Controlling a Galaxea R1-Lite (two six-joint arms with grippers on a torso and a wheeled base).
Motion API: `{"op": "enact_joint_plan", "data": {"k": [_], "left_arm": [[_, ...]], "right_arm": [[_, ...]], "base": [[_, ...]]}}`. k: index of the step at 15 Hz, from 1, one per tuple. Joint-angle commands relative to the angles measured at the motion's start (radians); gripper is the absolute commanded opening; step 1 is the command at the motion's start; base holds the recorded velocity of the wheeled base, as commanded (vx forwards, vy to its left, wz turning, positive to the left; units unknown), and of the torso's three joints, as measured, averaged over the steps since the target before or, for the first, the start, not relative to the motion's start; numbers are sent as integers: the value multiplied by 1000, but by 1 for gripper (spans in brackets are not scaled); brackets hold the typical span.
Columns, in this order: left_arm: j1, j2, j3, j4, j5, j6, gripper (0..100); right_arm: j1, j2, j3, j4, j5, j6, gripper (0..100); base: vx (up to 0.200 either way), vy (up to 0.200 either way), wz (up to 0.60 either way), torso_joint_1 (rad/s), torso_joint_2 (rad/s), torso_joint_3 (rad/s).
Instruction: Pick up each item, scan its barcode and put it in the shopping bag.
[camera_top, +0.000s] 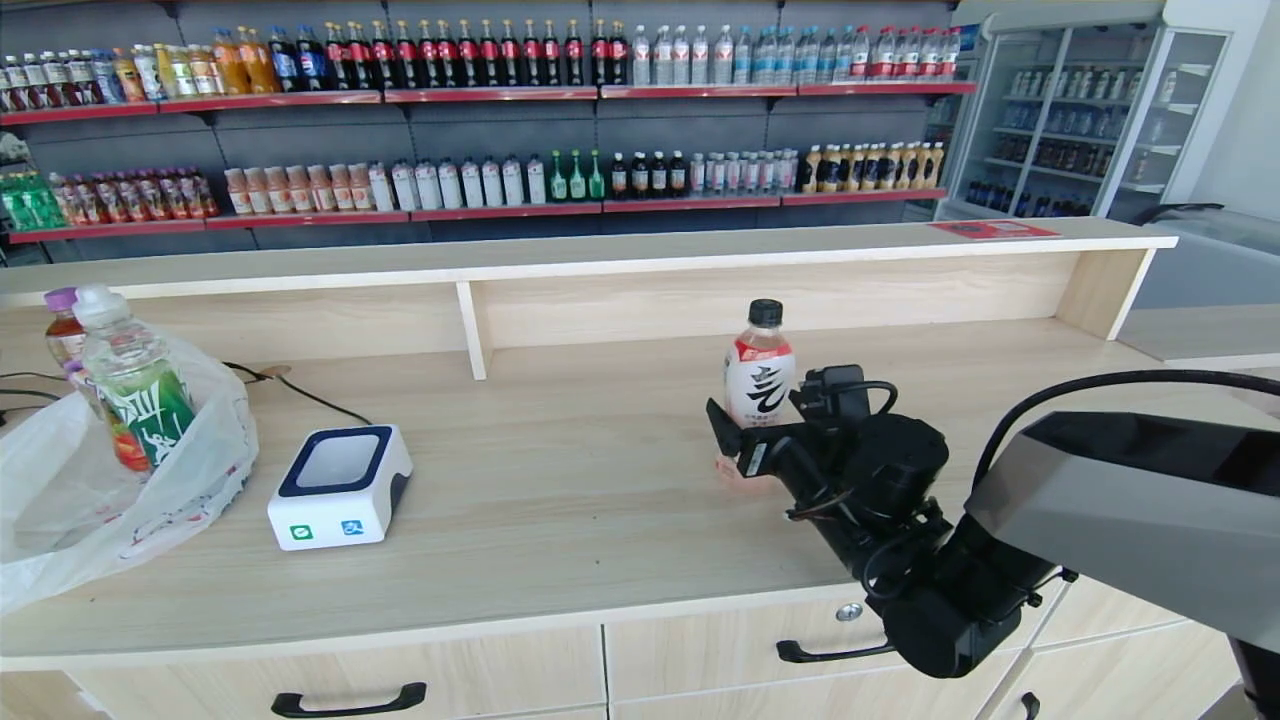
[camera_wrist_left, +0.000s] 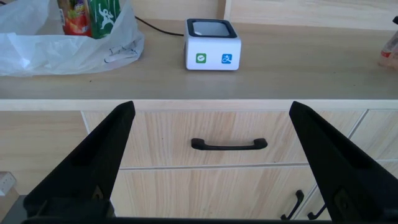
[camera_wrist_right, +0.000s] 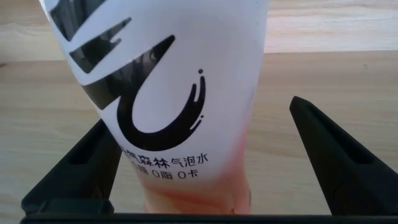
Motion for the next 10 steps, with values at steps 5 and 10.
{"op": "enact_joint_plan", "data": {"k": [5, 10], "left_arm": [[0, 0, 0, -1, -1, 0, 100], [0, 0, 0, 1, -1, 0, 100]], "right_arm": [[1, 11, -8, -1, -1, 3, 100], [1, 9, -8, -1, -1, 9, 0]], "base": [[0, 0, 0, 0, 0, 0], [0, 0, 0, 0, 0, 0]]}}
